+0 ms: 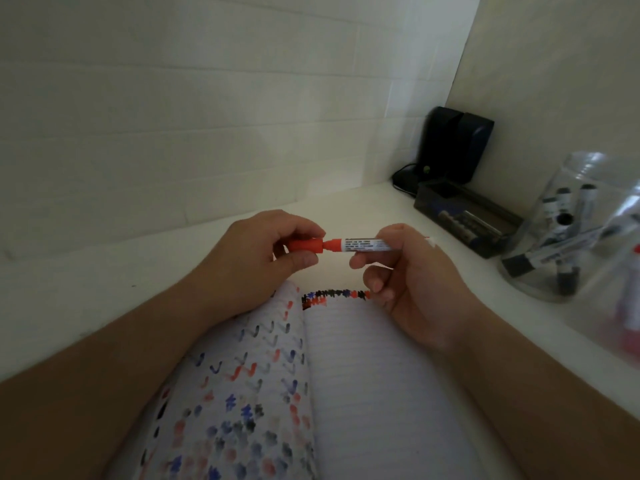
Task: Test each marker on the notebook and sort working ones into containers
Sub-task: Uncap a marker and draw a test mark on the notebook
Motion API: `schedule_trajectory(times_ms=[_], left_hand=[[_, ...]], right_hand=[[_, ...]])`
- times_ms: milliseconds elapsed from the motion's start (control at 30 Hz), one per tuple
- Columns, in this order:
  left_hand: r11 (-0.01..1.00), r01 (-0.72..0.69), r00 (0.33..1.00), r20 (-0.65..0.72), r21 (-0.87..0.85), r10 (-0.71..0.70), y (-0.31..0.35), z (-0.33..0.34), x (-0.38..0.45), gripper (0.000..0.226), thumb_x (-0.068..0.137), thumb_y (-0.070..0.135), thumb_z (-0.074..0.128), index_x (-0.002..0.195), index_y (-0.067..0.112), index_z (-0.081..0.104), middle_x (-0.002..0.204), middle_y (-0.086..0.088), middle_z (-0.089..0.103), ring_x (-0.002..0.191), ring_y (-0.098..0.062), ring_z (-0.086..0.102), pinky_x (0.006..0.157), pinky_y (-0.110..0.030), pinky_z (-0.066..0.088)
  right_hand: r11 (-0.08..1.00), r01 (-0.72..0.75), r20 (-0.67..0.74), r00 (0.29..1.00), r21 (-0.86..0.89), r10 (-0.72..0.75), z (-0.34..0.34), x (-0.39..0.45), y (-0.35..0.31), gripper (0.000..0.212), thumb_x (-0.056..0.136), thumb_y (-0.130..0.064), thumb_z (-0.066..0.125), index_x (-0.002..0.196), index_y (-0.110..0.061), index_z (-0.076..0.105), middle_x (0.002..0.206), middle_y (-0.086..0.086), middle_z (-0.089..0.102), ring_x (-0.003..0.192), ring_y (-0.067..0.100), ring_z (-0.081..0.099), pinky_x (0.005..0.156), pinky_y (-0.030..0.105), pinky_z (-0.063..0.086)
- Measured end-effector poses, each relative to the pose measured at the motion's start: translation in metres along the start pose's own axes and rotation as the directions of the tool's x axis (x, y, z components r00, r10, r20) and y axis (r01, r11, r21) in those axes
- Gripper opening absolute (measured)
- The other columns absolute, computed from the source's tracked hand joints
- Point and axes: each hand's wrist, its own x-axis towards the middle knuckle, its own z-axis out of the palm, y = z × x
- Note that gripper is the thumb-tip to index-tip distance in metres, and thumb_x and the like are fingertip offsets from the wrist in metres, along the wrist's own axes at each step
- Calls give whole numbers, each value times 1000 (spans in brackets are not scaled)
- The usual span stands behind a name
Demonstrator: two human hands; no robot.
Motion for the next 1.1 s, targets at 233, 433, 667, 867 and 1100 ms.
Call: schedule_trajectory(times_ms=[233,433,667,867,1100], left_hand=[[988,28,996,-79,-155,-41,-5,-1,-3,22,98,48,50,93,43,72,73,16,67,66,-4,60,60,-12,41],[998,-10,997,78,66,5,-3,-2,-1,27,106,47,36,104,35,60,87,14,62,80,-3,56,66,-17,39],[969,-76,992,112,235,51,1,0,-1,31,106,48,29,101,31,55,72,12,53,66,-5,49,57,-24,29],[964,-132,989,103,233,110,4,6,2,28,102,46,32,104,30,55,75,12,53,68,-3,49,60,-23,33],[923,-243,968,126,297,215,12,8,-2,27,102,47,42,107,28,61,82,12,59,73,-10,51,67,-33,45]], right_hand=[[878,268,102,963,-397,-248,-9,-4,0,12,94,-10,73,102,-17,78,79,4,75,57,11,58,50,21,47],[269,412,300,877,-871,-374,-20,-1,1,11,104,-39,59,111,-38,67,77,-9,64,73,9,59,64,23,46],[245,486,359,832,-839,-423,-14,-2,2,11,105,-28,59,110,-31,69,72,-9,61,67,10,56,60,25,44],[418,403,281,904,-814,-323,-18,-1,-7,12,104,-27,61,97,-35,67,67,-8,57,58,4,51,57,22,46],[483,338,175,920,-808,-352,-26,-12,-7,10,96,-27,74,94,-37,73,72,-6,67,62,8,60,65,29,55]])
